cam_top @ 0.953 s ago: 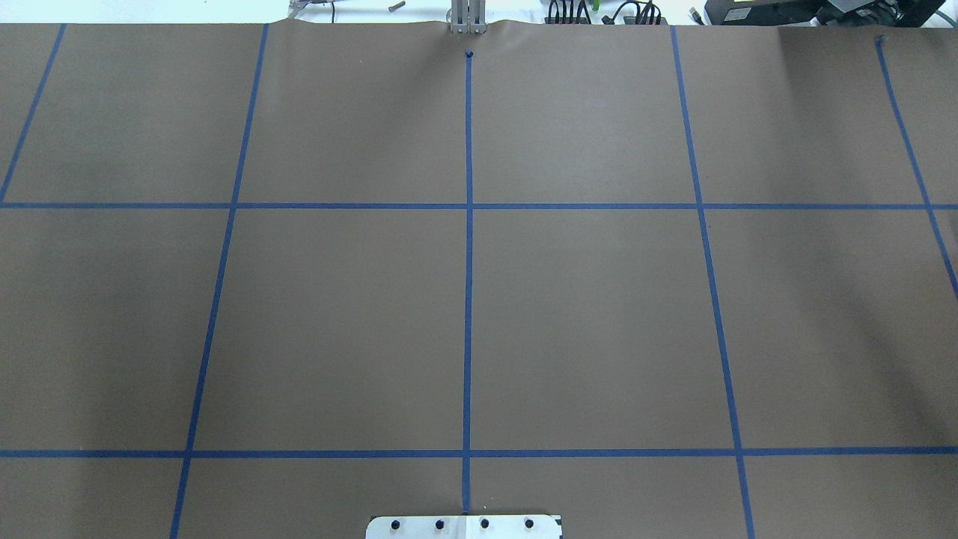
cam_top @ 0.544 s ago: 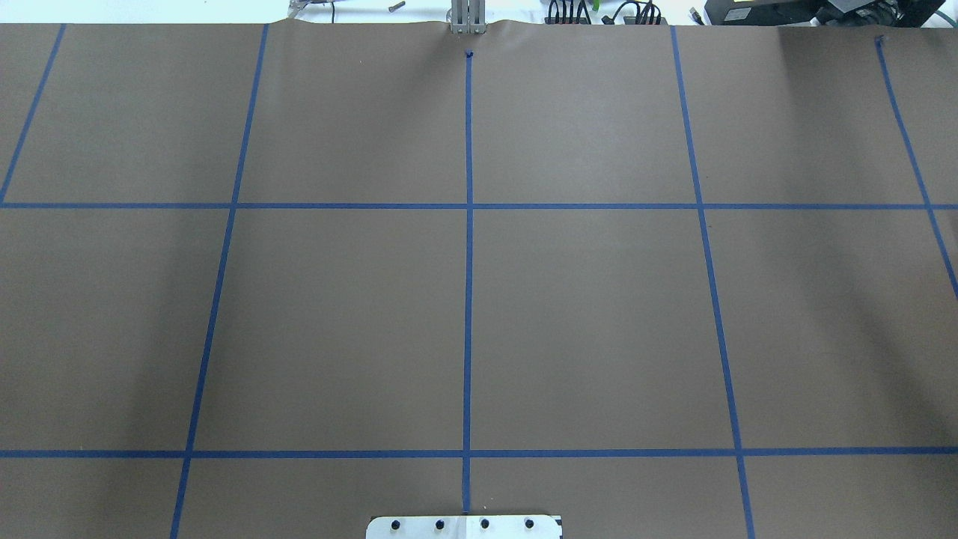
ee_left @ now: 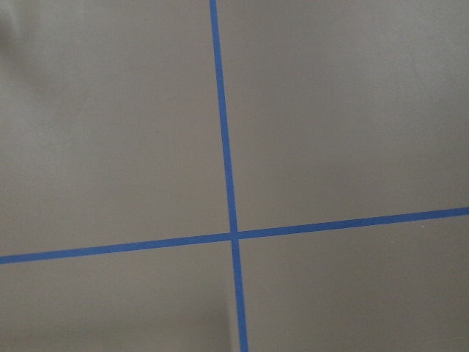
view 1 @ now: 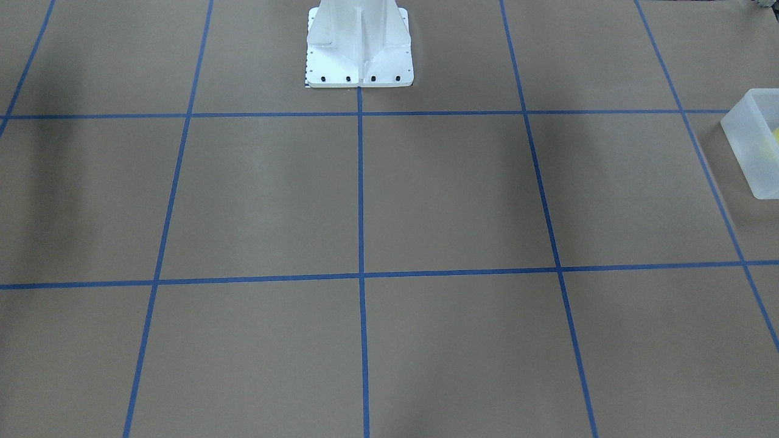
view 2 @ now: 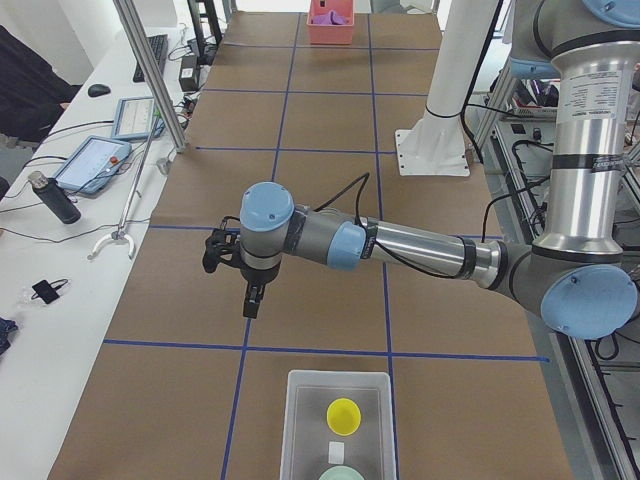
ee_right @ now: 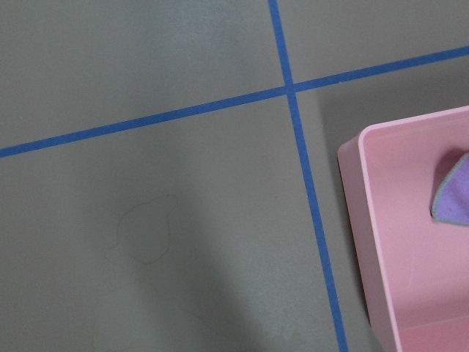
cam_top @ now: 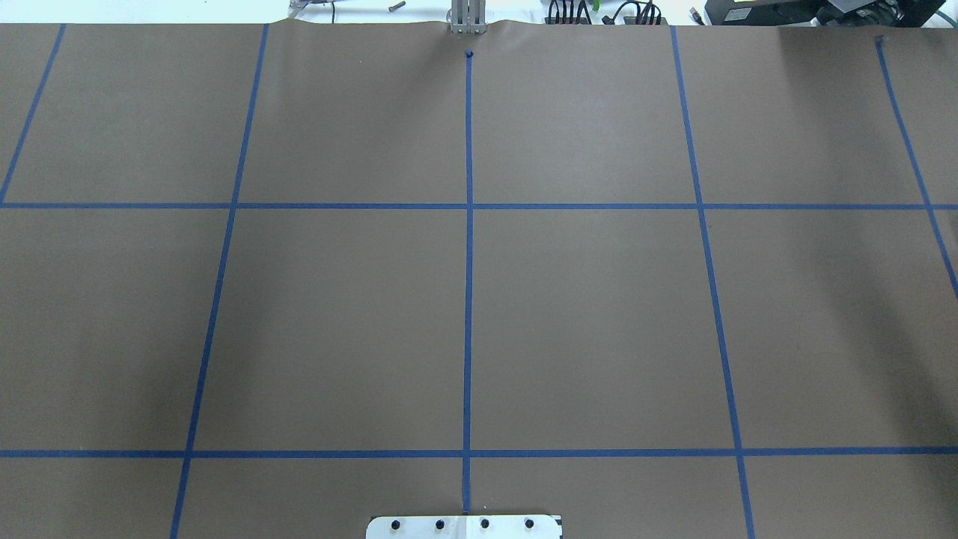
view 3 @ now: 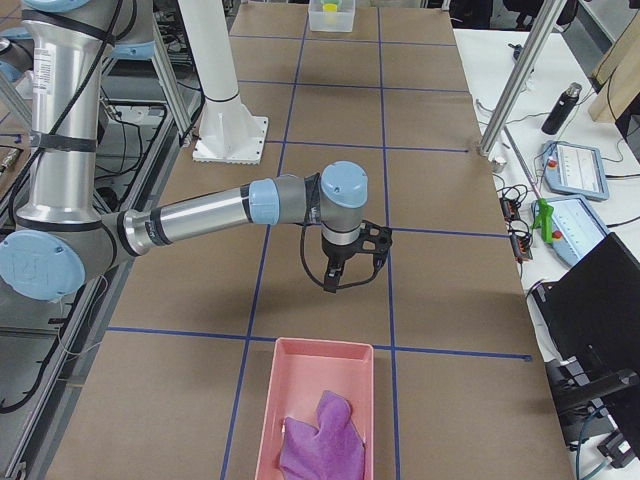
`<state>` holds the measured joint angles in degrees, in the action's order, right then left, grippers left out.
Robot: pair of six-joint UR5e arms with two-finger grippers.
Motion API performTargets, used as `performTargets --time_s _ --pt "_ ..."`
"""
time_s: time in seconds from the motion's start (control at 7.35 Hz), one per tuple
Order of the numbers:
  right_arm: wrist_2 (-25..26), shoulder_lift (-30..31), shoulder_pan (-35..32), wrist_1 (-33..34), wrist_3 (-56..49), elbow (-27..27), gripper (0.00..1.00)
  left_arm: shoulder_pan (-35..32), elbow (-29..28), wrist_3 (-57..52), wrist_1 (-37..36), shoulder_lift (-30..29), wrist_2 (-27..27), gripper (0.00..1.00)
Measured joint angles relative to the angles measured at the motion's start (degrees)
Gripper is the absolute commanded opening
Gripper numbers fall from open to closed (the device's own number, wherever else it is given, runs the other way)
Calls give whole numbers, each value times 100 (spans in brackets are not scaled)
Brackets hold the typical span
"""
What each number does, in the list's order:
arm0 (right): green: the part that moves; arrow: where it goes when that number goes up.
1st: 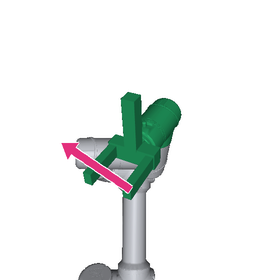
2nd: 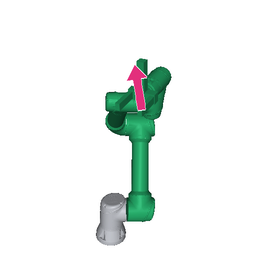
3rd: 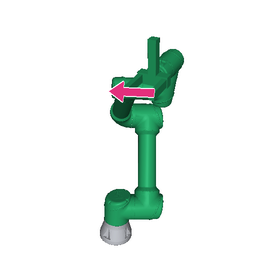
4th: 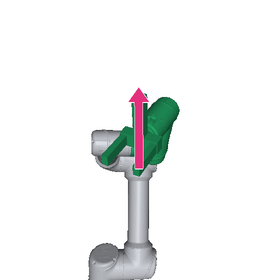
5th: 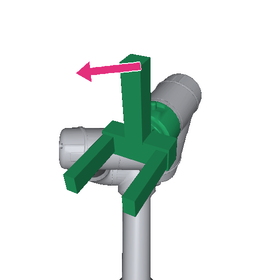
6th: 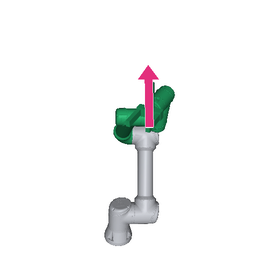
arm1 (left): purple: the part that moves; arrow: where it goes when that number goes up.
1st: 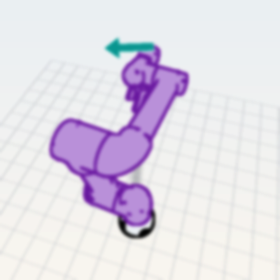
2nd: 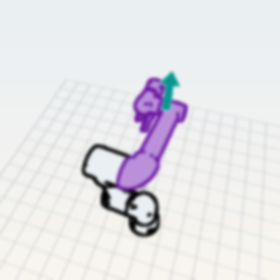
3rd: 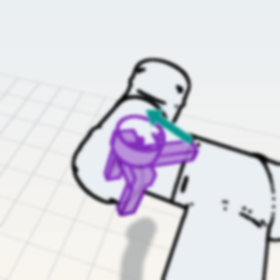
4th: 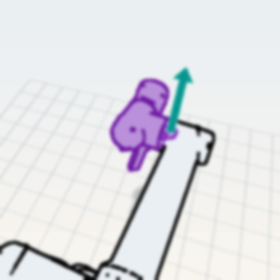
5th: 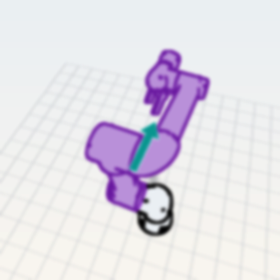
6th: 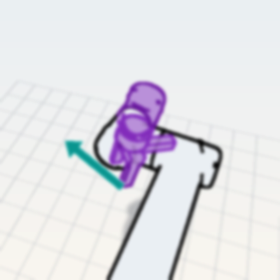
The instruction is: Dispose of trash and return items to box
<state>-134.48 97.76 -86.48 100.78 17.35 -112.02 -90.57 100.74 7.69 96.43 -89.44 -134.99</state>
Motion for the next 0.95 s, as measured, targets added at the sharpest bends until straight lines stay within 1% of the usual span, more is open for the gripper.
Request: performTargets --time_s 0.27,0.41,0.82,0.95 --pt "-3 7 -278 -1 -695 431 100 27 -164 74 66 34 -1 99" --pt "-11 3 -392 -13 -835 563 100 29 -245 80 71 49 1 99" --pt "-12 -57 -566 -33 -902 769 100 31 -384 91 59 97 48 99" --pt "0 -69 -569 -40 -886 803 100 31 -446 90 54 91 210 99"
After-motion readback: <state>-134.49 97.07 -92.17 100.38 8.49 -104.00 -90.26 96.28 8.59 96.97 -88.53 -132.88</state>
